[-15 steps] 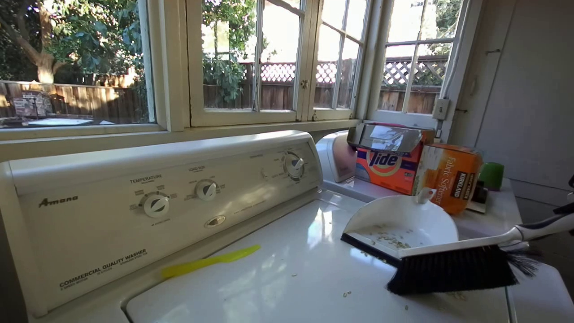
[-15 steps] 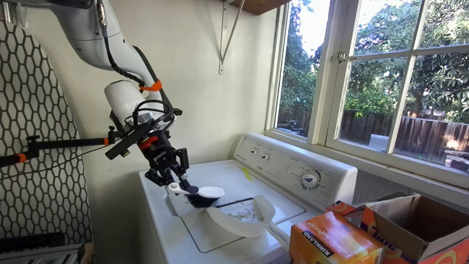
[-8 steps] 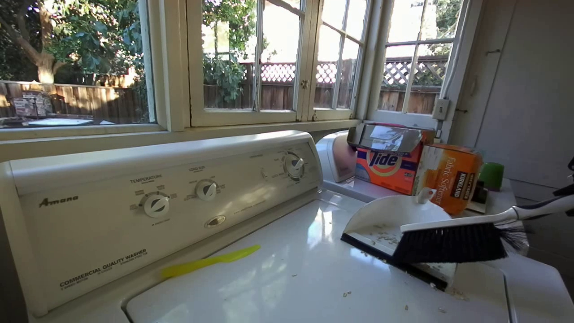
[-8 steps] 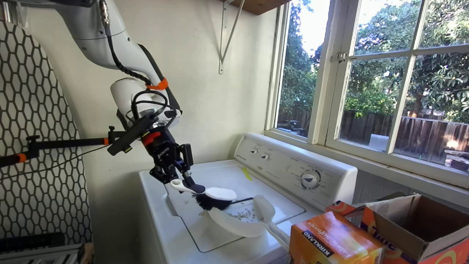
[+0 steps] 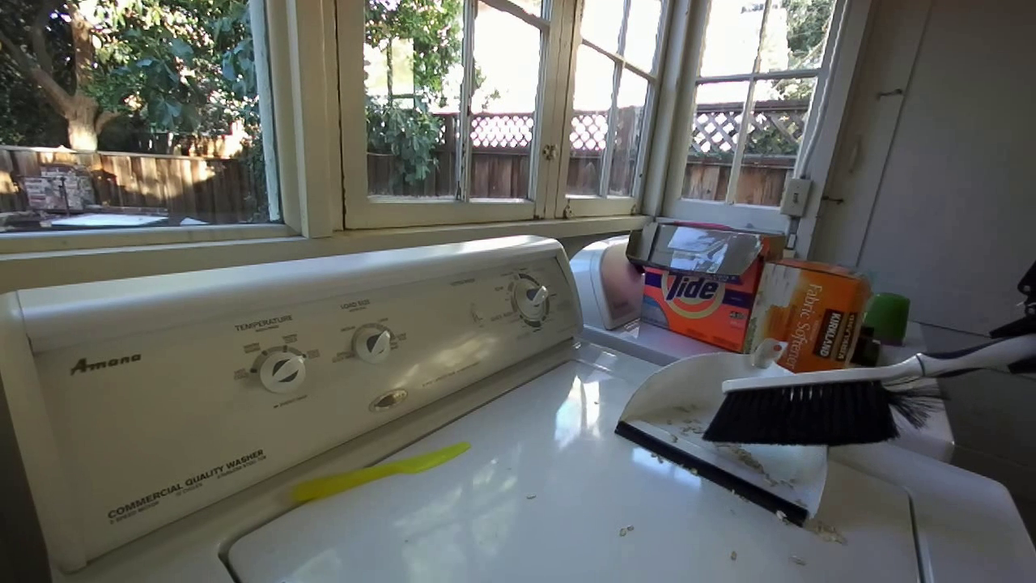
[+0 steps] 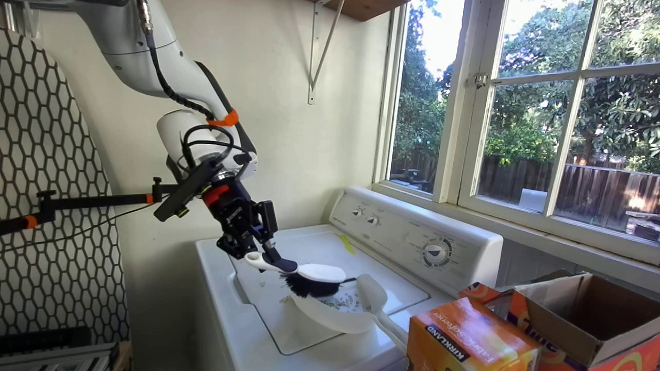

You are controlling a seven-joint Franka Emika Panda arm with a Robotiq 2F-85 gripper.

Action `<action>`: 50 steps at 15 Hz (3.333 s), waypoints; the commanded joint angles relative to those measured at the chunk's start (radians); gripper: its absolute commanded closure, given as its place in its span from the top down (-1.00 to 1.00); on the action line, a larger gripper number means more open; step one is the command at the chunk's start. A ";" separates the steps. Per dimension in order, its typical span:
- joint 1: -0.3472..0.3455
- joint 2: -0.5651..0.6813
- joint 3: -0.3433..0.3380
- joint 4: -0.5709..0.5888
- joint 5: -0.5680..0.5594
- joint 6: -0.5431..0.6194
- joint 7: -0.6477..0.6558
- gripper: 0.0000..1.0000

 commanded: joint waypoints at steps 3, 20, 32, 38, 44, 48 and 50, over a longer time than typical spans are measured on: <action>0.101 -0.069 -0.051 -0.060 -0.105 0.004 0.105 -0.85; 0.049 -0.226 0.199 -0.069 0.052 -0.216 -0.065 -0.85; 0.054 -0.296 0.175 -0.078 0.228 -0.228 -0.311 -0.85; 0.062 -0.329 0.167 -0.085 0.243 -0.237 -0.379 -0.85; 0.128 -0.310 0.120 -0.110 0.239 -0.262 -0.384 -0.85; 0.167 -0.306 0.087 -0.124 0.244 -0.262 -0.384 -0.85; 0.189 -0.305 0.071 -0.127 0.246 -0.258 -0.384 -0.85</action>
